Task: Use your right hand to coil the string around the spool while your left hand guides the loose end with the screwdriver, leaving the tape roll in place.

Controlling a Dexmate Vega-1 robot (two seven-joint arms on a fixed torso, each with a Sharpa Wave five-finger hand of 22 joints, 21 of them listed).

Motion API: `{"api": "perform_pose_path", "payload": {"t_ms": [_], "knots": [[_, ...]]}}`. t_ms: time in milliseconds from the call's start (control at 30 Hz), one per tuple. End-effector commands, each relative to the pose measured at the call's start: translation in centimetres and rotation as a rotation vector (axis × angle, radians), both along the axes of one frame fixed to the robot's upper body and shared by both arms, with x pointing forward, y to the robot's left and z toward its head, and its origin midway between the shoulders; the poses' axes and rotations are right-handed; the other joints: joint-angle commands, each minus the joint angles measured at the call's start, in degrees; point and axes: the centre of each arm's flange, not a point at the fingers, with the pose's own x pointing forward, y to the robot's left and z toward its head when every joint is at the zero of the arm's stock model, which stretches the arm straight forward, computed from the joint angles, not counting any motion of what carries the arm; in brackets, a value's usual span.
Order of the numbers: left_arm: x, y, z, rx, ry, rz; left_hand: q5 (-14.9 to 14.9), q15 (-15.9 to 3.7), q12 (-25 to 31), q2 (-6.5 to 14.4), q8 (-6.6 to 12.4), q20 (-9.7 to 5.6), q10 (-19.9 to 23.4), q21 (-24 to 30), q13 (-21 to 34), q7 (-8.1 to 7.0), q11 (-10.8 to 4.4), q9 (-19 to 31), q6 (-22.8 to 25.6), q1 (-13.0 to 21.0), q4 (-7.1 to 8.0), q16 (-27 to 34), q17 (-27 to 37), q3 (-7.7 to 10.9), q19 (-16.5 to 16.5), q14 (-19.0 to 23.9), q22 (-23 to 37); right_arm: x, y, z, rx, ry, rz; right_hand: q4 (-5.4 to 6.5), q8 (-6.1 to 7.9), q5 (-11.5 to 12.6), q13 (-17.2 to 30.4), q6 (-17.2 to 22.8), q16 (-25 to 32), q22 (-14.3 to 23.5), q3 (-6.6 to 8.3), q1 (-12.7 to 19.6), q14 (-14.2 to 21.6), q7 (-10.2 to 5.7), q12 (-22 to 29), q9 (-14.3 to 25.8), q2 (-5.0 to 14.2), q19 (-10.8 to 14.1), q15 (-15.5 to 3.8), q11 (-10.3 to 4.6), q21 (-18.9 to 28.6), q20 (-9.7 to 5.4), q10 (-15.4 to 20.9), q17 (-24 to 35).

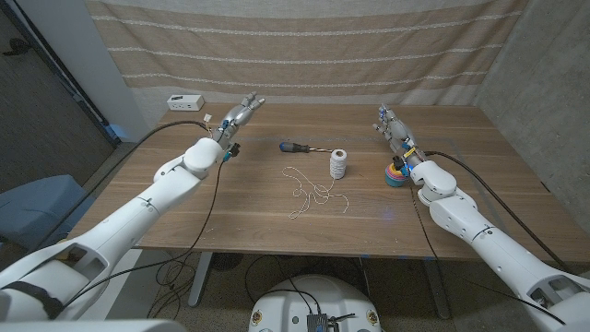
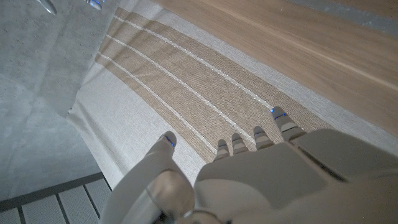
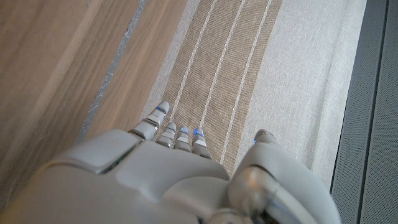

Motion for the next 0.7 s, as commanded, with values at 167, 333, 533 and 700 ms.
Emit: {"api": "perform_pose_path", "payload": {"t_ms": [167, 333, 533, 700], "knots": [[-0.8, -2.4, 3.6, 0.271, -0.045, 0.093, -0.8, -0.61, 0.3, -0.5, 0.02, 0.11, 1.0, 0.3, 0.3, -0.05, 0.41, 0.0, 0.9, 1.8, -1.68, 0.4, 0.1, 0.23, 1.6, 1.4, 0.2, -1.7, 1.1, 0.5, -0.053, -0.036, 0.006, -0.29, 0.3, 0.0, 0.2, 0.6, 0.4, 0.1, 0.11, 0.9, 0.4, 0.32, 0.2, 0.3, -0.07, 0.8, 0.28, 0.02, -0.2, -0.01, 0.3, 0.1], [-0.9, -3.1, 4.0, 0.33, -0.055, 0.119, -1.4, -0.99, 0.3, -0.8, -0.11, 0.12, 2.0, 0.5, 0.3, -0.1, 0.73, 0.0, 1.5, 3.0, -2.95, 0.5, 0.1, 0.34, 3.3, 3.1, 0.2, -2.2, 1.5, 0.7, -0.071, -0.048, 0.006, -0.39, 0.29, -0.1, 0.2, 0.6, 0.4, 0.1, 0.12, 1.0, 0.4, 0.36, 0.2, 0.3, -0.11, 0.9, 0.3, 0.03, -0.3, 0.07, 0.3, 0.1], [-1.0, -4.0, 4.3, 0.406, -0.059, 0.155, -1.8, -1.23, 0.2, -1.0, -0.04, 0.04, 2.6, 0.6, 0.3, 0.15, 0.5, 0.1, 2.4, 4.2, -4.11, 0.4, 0.1, 0.51, 4.4, 4.1, 0.2, -2.7, 1.9, 0.8, -0.087, -0.06, 0.01, -0.47, 0.3, -0.2, 0.2, 0.7, 0.4, 0.1, 0.13, 1.0, 0.5, 0.36, 0.3, 0.3, -0.15, 1.0, 0.31, 0.05, -0.3, 0.07, 0.5, 0.1], [-1.2, -4.7, 4.5, 0.464, -0.065, 0.184, -2.1, -1.45, 0.2, -1.2, 0.08, -0.26, 3.1, 0.6, 0.3, 0.41, 0.34, 0.1, 3.2, 5.5, -5.27, 0.3, 0.1, 0.76, 5.1, 4.9, 0.2, -2.9, 2.1, 0.9, -0.097, -0.066, 0.013, -0.51, 0.29, -0.2, 0.2, 0.7, 0.4, 0.1, 0.13, 1.0, 0.6, 0.39, 0.2, 0.3, -0.17, 1.0, 0.29, 0.05, -0.4, 0.1, 0.5, 0.1]]}}
